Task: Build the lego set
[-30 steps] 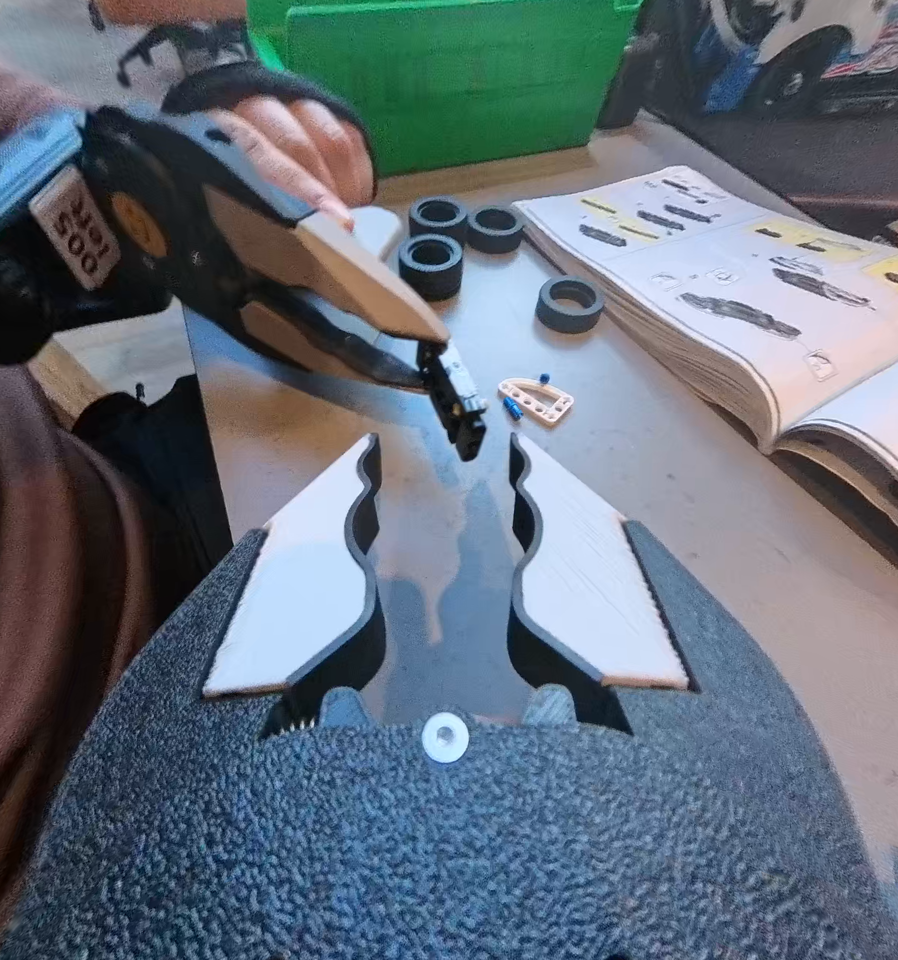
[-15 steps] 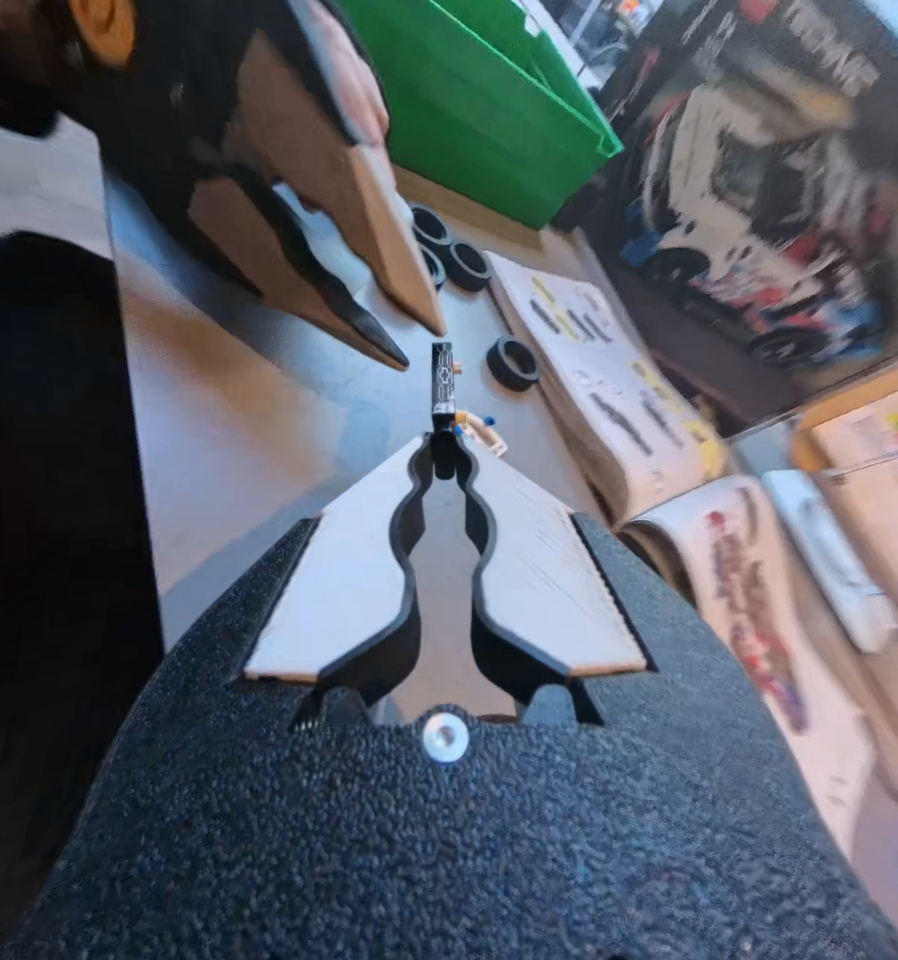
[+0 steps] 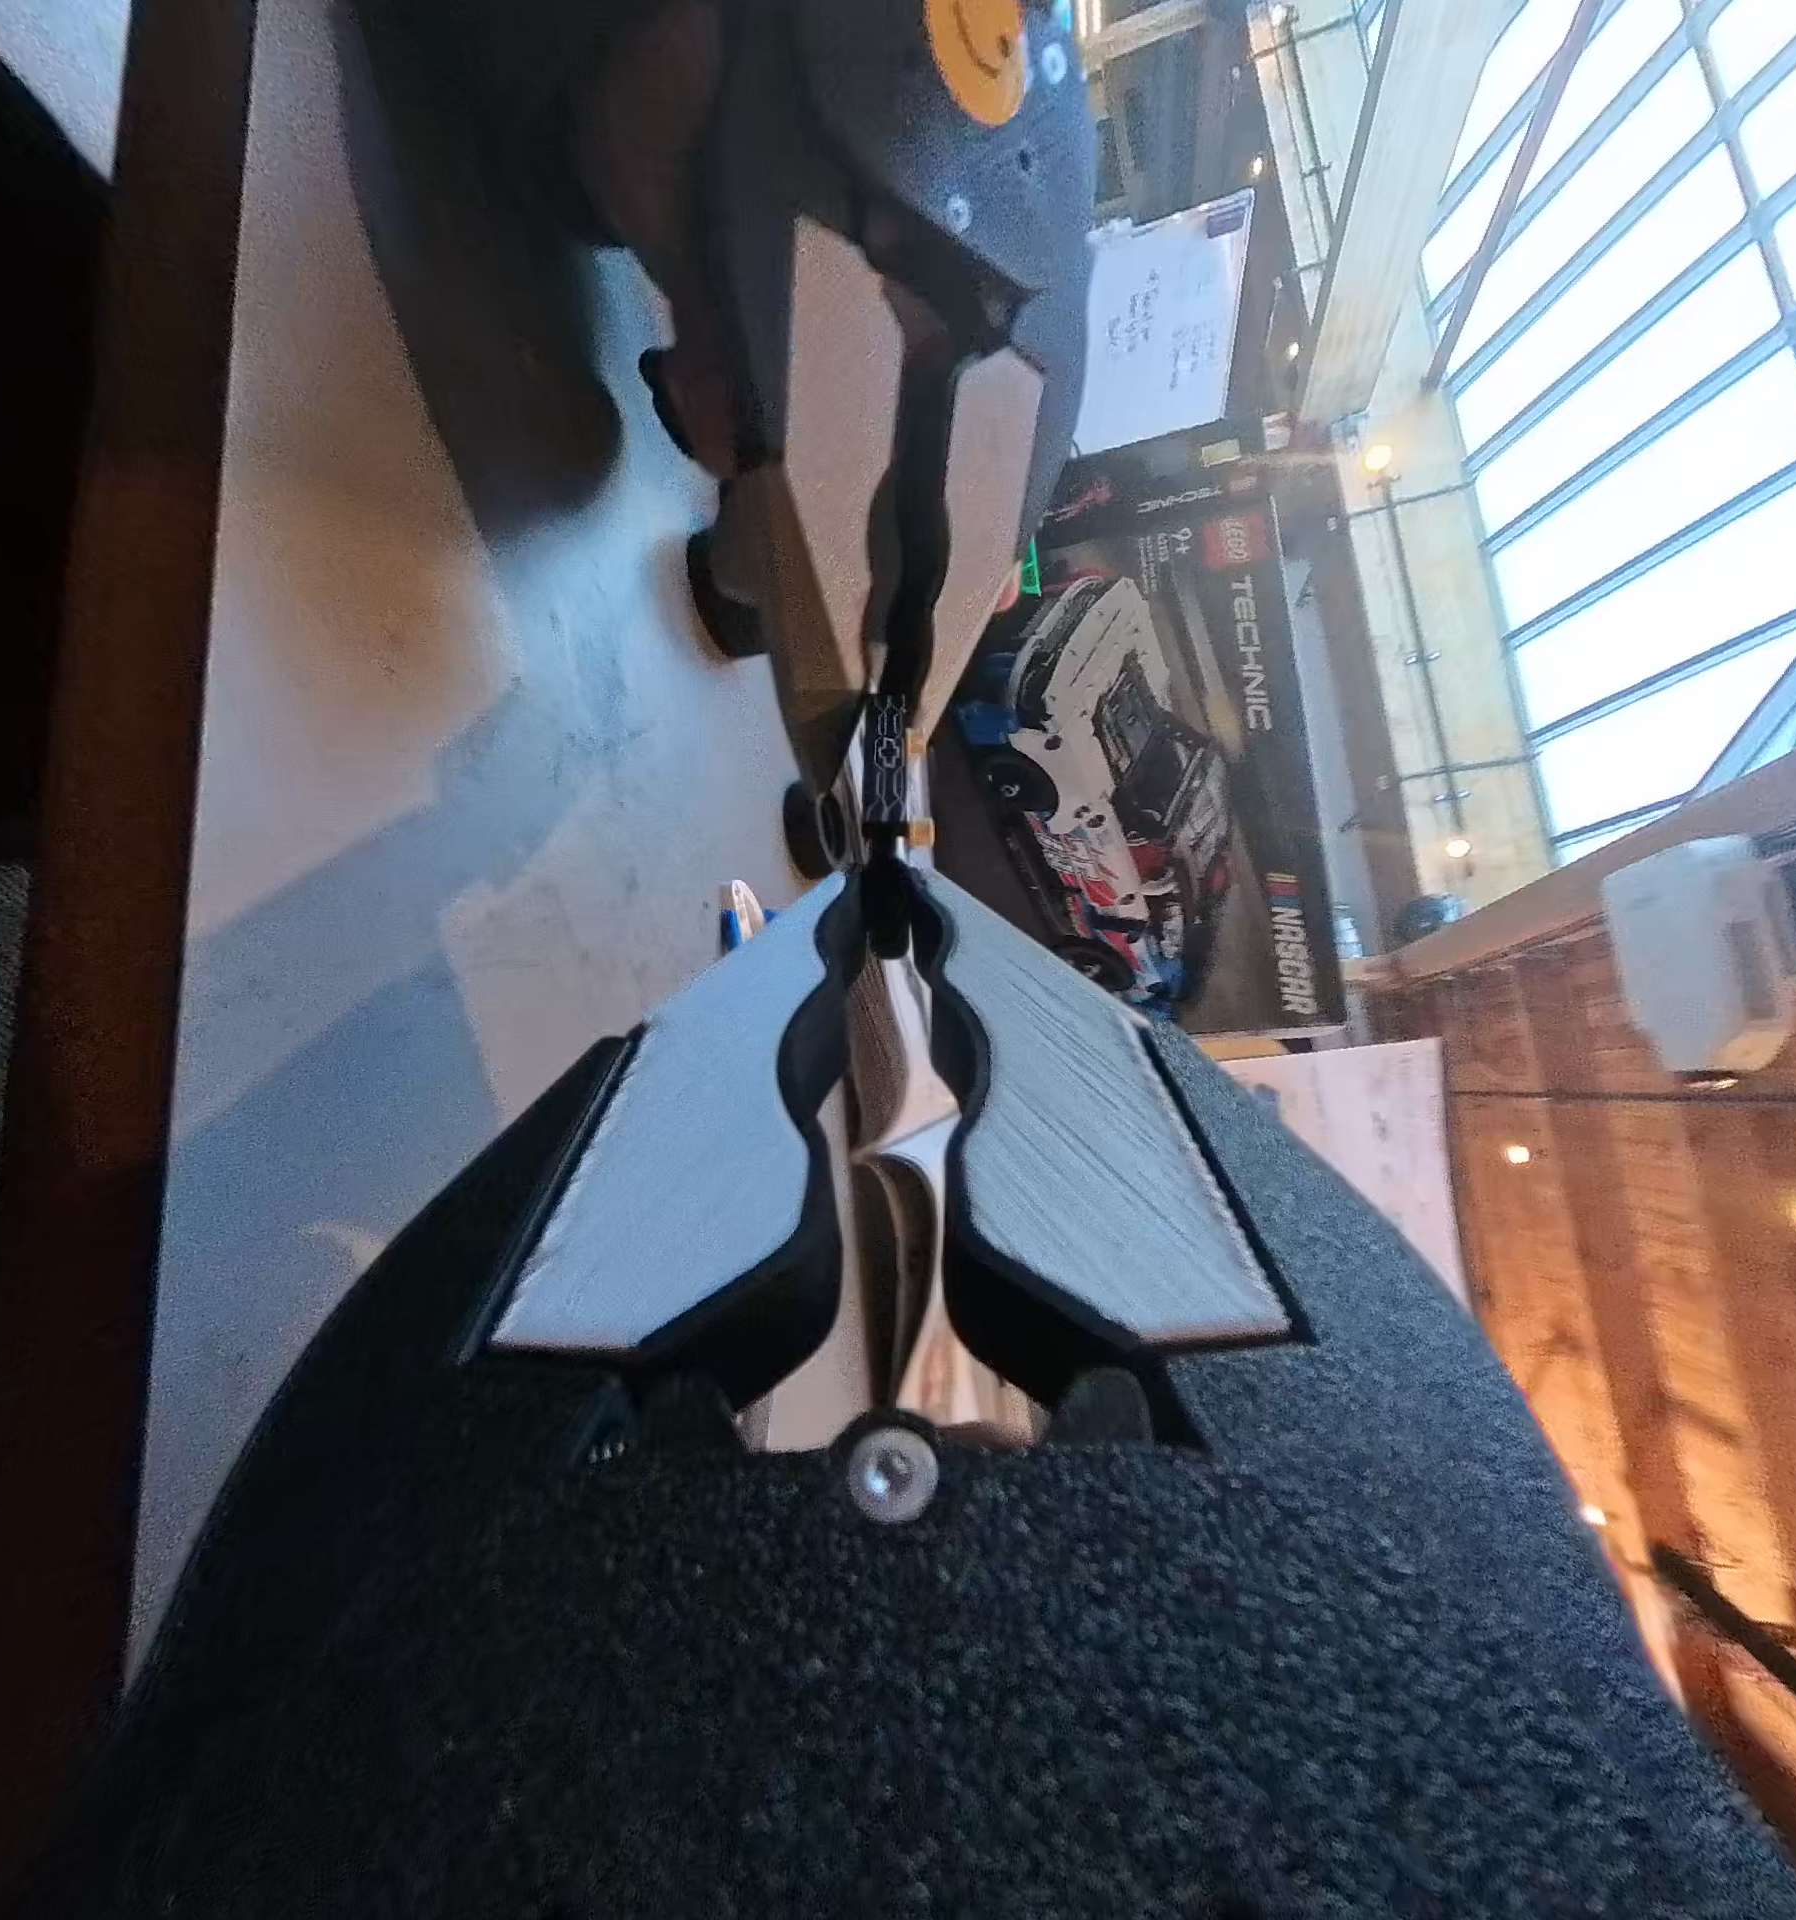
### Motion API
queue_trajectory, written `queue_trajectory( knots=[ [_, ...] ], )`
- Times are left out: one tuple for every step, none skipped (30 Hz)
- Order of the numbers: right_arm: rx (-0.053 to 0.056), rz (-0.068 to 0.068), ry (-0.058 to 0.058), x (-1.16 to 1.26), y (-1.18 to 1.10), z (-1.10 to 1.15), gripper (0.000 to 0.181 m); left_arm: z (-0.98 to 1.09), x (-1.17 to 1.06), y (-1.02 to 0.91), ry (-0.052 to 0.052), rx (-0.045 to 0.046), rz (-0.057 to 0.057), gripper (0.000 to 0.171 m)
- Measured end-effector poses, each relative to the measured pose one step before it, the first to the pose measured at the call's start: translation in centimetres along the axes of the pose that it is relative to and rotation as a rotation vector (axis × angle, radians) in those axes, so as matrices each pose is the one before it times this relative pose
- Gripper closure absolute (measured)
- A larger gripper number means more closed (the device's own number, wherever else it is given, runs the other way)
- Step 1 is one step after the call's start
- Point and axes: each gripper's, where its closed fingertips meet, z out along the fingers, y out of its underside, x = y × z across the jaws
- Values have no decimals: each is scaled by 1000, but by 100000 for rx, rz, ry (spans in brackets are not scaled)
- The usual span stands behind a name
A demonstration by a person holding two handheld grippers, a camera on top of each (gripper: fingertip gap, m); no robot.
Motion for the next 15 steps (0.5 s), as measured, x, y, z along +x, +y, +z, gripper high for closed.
queue_trajectory(
  knots=[
    [-1139,-4122,1447,-11,87,-90,174,-249,-529,20,-3234,63,-8,155],
    [-915,-3658,2086,121,43,-90,175,-147,-422,159,-2382,-677,200,142],
    [-938,-3666,2287,185,4,-59,175,-62,-236,188,-1442,-1012,1192,133],
    [-1276,-4514,3135,311,24,-41,174,-5,42,134,-687,-1077,3304,134],
    [-850,-5004,3504,344,-46,-6,174,46,18,-11,-1561,-737,4735,135],
    [-225,-4385,3233,298,-99,14,174,92,-24,-126,-2181,-405,4673,134],
    [-213,-3237,2810,252,-82,14,174,125,-43,-165,-2262,-303,4104,134],
    [107,-2496,1396,54,-119,18,174,127,-229,-196,-3432,-236,3684,134],
    [141,-2313,1400,51,-94,20,174,116,-276,-174,-3411,8,3236,134],
    [-166,-2272,1636,85,-2,36,174,93,-194,-63,-2516,-24,2503,134],
    [-191,-1831,997,51,35,35,174,96,-24,104,-1163,-491,1841,134],
    [-293,-1170,1120,140,61,22,174,92,83,248,-227,-1023,950,134],
    [-227,-612,765,162,78,-6,174,77,401,222,2291,-550,-709,134],
    [90,-174,151,84,25,-42,174,11,623,62,4408,454,-2711,134],
    [293,234,138,88,9,-82,174,-38,696,-132,5651,1533,-3704,134]
  ],
)
